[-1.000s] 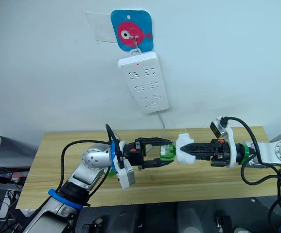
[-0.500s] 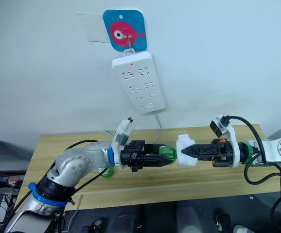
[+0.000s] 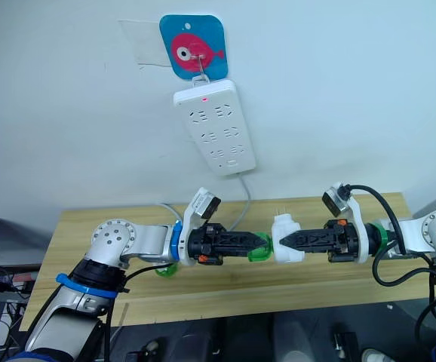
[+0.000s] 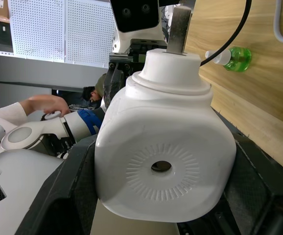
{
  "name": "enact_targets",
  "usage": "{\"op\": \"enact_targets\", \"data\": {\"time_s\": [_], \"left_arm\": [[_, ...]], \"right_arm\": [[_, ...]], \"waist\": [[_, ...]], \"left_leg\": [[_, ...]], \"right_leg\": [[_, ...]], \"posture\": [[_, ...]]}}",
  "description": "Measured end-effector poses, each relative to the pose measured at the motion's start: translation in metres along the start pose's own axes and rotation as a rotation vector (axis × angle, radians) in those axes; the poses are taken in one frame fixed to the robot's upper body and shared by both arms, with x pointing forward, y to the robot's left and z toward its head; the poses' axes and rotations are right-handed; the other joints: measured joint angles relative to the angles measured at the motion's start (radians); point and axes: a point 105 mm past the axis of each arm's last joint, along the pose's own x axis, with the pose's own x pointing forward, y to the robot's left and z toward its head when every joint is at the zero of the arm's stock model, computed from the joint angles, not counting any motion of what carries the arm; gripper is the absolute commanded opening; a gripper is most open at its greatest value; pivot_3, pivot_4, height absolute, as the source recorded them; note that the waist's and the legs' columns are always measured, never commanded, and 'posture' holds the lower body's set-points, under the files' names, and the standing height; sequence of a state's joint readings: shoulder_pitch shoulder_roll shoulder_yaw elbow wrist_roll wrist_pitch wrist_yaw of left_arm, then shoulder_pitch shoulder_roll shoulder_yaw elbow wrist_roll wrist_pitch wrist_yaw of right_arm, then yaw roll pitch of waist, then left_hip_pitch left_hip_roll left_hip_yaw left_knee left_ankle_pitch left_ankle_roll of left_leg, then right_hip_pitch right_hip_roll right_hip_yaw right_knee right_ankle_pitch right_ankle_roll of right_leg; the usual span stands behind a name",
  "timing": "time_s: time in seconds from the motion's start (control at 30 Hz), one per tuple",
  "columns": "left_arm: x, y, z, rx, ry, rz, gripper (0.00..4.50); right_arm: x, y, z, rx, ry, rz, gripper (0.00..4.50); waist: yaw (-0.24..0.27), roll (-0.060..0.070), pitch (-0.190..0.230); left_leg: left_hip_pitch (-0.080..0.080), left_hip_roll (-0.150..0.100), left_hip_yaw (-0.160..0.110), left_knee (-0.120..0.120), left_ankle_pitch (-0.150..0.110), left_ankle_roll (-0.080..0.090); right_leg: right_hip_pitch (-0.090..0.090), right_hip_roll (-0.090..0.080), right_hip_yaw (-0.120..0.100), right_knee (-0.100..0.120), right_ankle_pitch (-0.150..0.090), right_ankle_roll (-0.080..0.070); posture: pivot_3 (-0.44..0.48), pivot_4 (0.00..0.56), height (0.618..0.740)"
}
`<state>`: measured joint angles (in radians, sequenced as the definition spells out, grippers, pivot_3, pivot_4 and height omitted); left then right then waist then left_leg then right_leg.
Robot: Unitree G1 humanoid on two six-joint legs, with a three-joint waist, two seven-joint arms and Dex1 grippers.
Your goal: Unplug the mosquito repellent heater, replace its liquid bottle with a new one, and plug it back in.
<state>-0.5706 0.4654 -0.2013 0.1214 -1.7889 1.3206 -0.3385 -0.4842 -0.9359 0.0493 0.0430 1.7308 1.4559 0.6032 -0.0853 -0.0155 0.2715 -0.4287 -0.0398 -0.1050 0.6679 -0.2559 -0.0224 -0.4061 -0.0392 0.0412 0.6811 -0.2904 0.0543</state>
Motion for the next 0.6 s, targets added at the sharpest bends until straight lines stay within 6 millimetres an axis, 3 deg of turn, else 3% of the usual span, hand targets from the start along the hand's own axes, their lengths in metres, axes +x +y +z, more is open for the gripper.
{"op": "enact_targets", "data": {"time_s": [0.2,0.37,0.47,0.53,0.6], "left_arm": [[-0.017,0.001,0.013,0.023,-0.087,0.055,4.48],[-0.021,0.006,0.013,0.020,-0.109,0.088,4.48],[-0.030,0.008,0.023,0.095,-0.163,0.155,4.48],[-0.039,0.003,0.027,0.274,-0.155,0.242,4.48],[-0.042,-0.016,0.031,0.596,-0.123,0.303,4.48]], "right_arm": [[-0.005,-0.003,-0.003,0.024,0.016,-0.027,3.04],[-0.005,-0.005,-0.003,0.035,0.010,-0.024,3.04],[-0.006,-0.006,-0.001,0.036,-0.004,-0.028,3.04],[-0.009,-0.009,0.002,0.047,-0.028,-0.040,3.04],[-0.013,-0.015,0.006,0.075,-0.064,-0.057,3.04]], "waist": [[0.001,0.000,0.000],[0.001,0.000,0.000],[0.001,0.000,0.000],[0.001,0.000,0.000],[0.002,0.001,0.000]], "left_leg": [[0.000,0.000,0.001,0.000,0.000,0.000],[0.000,0.000,0.001,0.000,0.000,0.000],[0.000,0.000,0.001,0.000,0.000,0.000],[0.000,0.000,0.002,-0.001,0.000,-0.001],[0.000,0.000,0.004,-0.003,0.002,-0.004]], "right_leg": [[0.000,0.000,0.000,0.000,0.000,0.000],[0.000,-0.001,0.001,0.000,0.000,0.000],[-0.001,-0.001,0.001,0.000,0.000,0.000],[-0.001,0.000,0.001,0.000,0.000,0.000],[-0.001,0.000,0.003,-0.001,0.000,0.000]], "posture": [[-0.112,0.284,0.740],[-0.110,0.274,0.740],[-0.107,0.269,0.740],[-0.094,0.265,0.740],[-0.094,0.265,0.740]]}}
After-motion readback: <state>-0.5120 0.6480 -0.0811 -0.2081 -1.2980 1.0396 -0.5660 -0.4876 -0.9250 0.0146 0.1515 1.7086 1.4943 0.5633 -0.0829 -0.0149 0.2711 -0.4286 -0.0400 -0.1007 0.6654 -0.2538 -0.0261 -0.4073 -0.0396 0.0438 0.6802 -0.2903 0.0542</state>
